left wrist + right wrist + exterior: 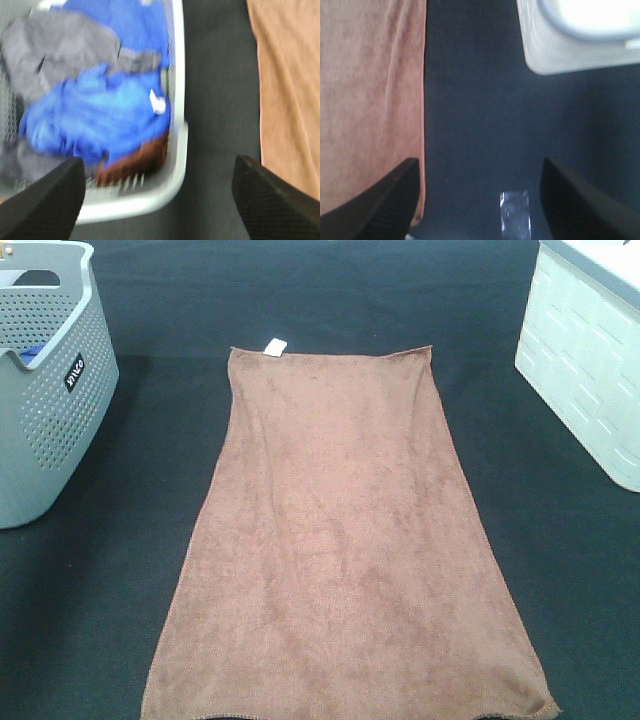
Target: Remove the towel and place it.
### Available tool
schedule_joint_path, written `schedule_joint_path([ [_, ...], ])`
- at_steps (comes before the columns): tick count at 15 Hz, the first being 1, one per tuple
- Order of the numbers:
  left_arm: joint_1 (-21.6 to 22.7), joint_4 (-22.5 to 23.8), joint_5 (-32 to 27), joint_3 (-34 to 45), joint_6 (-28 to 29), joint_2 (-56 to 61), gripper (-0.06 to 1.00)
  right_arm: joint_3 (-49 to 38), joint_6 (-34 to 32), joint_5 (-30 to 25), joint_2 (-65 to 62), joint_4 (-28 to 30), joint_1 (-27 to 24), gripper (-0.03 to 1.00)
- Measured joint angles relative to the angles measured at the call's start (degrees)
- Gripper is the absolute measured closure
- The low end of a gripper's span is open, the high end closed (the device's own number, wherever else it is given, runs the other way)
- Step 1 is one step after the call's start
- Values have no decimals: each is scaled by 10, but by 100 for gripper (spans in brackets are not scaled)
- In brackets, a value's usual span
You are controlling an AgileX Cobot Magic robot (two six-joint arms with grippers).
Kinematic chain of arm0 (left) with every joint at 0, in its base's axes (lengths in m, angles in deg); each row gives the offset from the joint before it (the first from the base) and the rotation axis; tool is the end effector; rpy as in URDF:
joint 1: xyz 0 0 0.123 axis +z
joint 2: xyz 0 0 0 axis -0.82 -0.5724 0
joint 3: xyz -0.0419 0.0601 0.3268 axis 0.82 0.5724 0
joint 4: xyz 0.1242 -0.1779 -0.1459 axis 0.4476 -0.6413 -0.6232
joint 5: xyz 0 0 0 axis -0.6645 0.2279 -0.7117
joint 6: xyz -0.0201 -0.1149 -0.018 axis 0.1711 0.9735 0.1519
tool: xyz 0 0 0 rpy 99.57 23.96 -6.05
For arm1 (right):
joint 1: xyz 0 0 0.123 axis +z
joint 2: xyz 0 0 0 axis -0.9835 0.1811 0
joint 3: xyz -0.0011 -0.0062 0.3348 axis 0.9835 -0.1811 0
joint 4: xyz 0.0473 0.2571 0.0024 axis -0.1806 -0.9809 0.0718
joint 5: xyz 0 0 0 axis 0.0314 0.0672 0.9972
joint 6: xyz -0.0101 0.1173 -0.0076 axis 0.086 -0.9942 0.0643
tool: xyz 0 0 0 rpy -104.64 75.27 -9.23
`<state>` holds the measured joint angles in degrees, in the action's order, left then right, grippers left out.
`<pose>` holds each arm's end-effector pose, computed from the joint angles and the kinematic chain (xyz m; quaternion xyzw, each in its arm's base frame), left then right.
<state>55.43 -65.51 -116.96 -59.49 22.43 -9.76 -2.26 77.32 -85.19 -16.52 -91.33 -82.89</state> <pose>0.3011 0.0019 0.4311 -0.0258 0.9553 -0.0061 0.2944 0.2109 -0.0076 0.4071 -0.0015 0.9650 0.0048 0.2621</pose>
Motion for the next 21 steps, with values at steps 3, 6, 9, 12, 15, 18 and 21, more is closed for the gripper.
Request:
schedule_joint_path([
  [3,0,6,32,164,6,176,18,-123,-11,3,-156,0,0,30],
  [6,0,13,62,295,6,324,18,-223,-14,20,-308,0,0,30],
  [9,0,15,70,400,6,466,18,-300,-14,50,-424,0,0,30],
  [12,0,15,69,474,6,601,18,-372,0,83,-490,0,0,30],
  [15,0,15,69,517,4,722,18,-408,17,92,-549,-8,0,30],
  [18,0,6,46,547,4,806,18,-408,31,104,-635,-10,0,30],
  [21,0,-30,59,573,-15,808,18,-419,33,93,-660,-10,0,30],
])
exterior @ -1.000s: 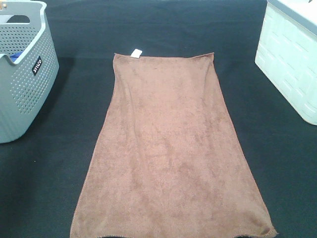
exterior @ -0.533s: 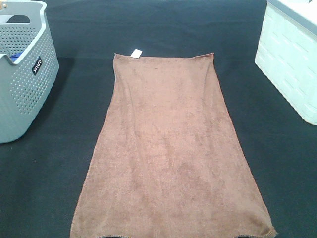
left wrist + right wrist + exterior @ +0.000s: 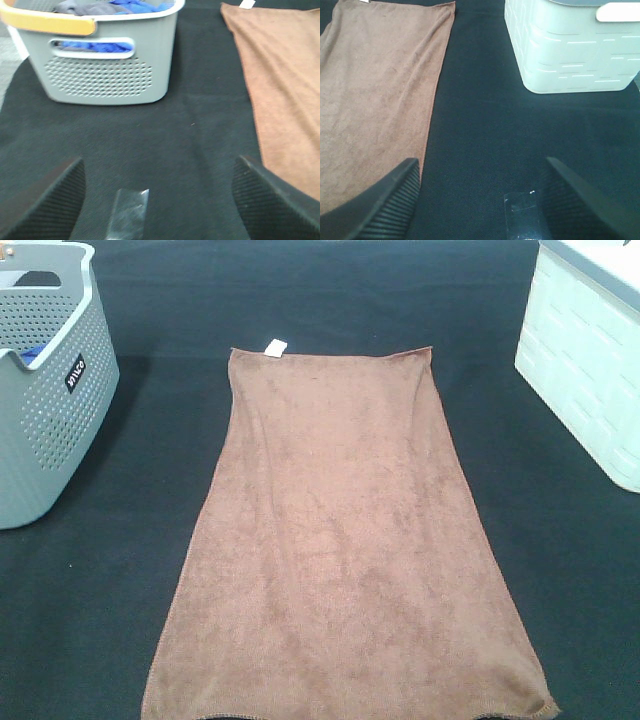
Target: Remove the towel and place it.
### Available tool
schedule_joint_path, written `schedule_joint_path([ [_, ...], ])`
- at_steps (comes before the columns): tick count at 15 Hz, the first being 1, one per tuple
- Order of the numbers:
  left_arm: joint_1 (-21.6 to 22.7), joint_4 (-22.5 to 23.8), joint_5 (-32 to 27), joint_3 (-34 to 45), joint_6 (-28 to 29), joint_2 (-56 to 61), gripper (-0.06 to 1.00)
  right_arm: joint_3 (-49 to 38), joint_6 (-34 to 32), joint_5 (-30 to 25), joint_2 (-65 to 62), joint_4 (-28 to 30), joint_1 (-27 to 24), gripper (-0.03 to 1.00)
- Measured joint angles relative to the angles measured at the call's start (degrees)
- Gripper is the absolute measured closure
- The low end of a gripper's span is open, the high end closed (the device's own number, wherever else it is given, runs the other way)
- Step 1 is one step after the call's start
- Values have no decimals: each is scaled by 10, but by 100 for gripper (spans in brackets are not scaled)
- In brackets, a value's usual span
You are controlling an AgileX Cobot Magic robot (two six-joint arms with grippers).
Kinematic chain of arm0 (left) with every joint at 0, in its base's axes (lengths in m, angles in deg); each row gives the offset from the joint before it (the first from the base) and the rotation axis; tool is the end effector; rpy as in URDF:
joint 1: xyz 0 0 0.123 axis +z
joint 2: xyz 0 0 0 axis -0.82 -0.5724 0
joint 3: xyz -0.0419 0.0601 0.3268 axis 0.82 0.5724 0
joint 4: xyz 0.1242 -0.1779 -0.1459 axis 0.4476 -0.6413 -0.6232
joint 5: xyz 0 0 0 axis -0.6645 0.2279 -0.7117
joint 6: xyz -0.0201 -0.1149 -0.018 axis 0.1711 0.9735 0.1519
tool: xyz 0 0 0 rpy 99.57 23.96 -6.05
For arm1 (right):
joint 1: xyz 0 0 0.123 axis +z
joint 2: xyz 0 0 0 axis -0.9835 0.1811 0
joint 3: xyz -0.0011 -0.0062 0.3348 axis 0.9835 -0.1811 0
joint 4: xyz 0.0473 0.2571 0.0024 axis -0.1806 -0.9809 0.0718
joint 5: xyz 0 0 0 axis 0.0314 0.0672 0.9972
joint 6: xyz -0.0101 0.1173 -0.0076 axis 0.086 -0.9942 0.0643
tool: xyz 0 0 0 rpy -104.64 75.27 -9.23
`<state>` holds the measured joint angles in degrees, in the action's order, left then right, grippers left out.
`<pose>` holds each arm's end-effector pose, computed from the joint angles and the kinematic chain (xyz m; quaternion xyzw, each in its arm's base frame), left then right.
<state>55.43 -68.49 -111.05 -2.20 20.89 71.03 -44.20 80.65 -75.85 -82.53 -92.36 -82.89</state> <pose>-0.0249 -0.0054 0.2732 -0.0102 0.8493 -0.0299 0.5270 -0.0232 0.0075 0.2721 -0.0288 0.8485 -0.0178 0.5281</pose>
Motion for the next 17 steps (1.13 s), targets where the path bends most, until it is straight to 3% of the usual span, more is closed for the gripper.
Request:
schedule_joint_path([
  [3,0,-23,7,3,-22,0,18,0,-2,-1,0,0,0,30],
  [17,25,-23,8,3,-22,0,18,0,-3,-1,0,1,0,30],
])
